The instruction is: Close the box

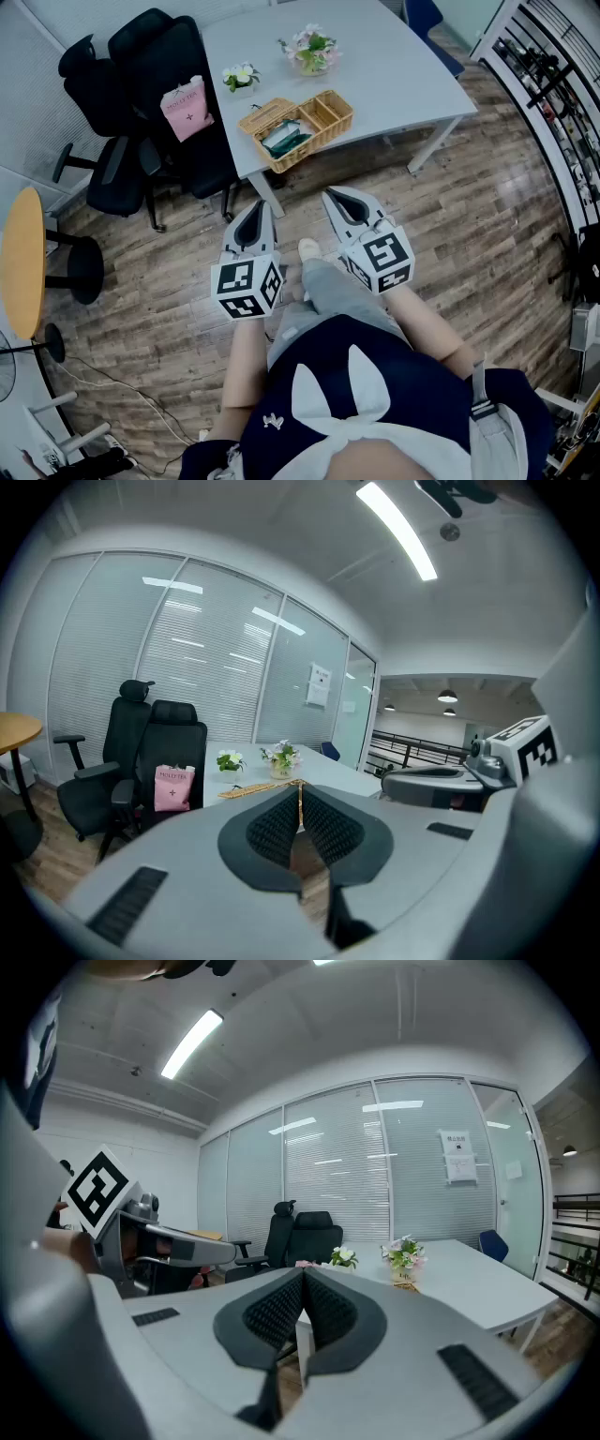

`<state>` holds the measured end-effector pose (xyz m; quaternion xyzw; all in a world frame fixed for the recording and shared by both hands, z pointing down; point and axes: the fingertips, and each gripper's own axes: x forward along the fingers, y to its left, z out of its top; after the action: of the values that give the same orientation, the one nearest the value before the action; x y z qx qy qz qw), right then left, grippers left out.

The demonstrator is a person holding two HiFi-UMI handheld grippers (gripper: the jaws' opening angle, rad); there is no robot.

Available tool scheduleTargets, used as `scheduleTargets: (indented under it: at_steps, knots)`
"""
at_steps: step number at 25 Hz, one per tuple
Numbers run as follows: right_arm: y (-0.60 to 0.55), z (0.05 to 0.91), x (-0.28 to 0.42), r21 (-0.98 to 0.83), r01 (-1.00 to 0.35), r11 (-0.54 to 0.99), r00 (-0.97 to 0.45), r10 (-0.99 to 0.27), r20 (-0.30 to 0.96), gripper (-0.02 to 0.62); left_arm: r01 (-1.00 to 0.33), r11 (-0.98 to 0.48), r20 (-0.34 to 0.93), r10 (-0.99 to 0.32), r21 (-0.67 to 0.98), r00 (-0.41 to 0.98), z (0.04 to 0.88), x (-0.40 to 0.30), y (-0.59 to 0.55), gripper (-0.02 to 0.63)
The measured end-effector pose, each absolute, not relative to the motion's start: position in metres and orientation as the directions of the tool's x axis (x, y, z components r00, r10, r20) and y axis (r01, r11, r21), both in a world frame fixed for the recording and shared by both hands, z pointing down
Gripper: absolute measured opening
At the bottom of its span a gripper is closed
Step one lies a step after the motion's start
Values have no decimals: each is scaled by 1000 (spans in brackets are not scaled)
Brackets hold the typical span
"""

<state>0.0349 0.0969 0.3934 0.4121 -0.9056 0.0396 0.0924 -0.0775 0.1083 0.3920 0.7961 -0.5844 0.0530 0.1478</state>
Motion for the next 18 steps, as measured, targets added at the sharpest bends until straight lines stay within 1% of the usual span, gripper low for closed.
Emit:
scheduleTargets:
  at_steps: [3,7,12,16,17,18]
  knots:
    - [86,394,35,2,-759,651,-638,-745,194,3,-936,-287,261,-906,201,334,393,-78,99,29]
    - [67,391,31,13,-757,653,-640,-746,185,5,-935,-297,265,-902,193,341,390,-83,81,29]
    - [38,387,28,24,-763,646,-631,-754,183,6,-925,-306,240,-903,226,357,379,-89,56,31]
    - [16,385,24,24,-759,650,-636,-749,182,63,-932,-294,241,-909,213,341,375,-98,35,34]
    - [10,385,24,24,-760,650,-636,-750,184,69,-931,-296,241,-907,213,344,375,-99,29,51]
    - [5,386,24,23,-761,648,-634,-751,186,76,-928,-304,241,-904,215,353,375,-99,24,96]
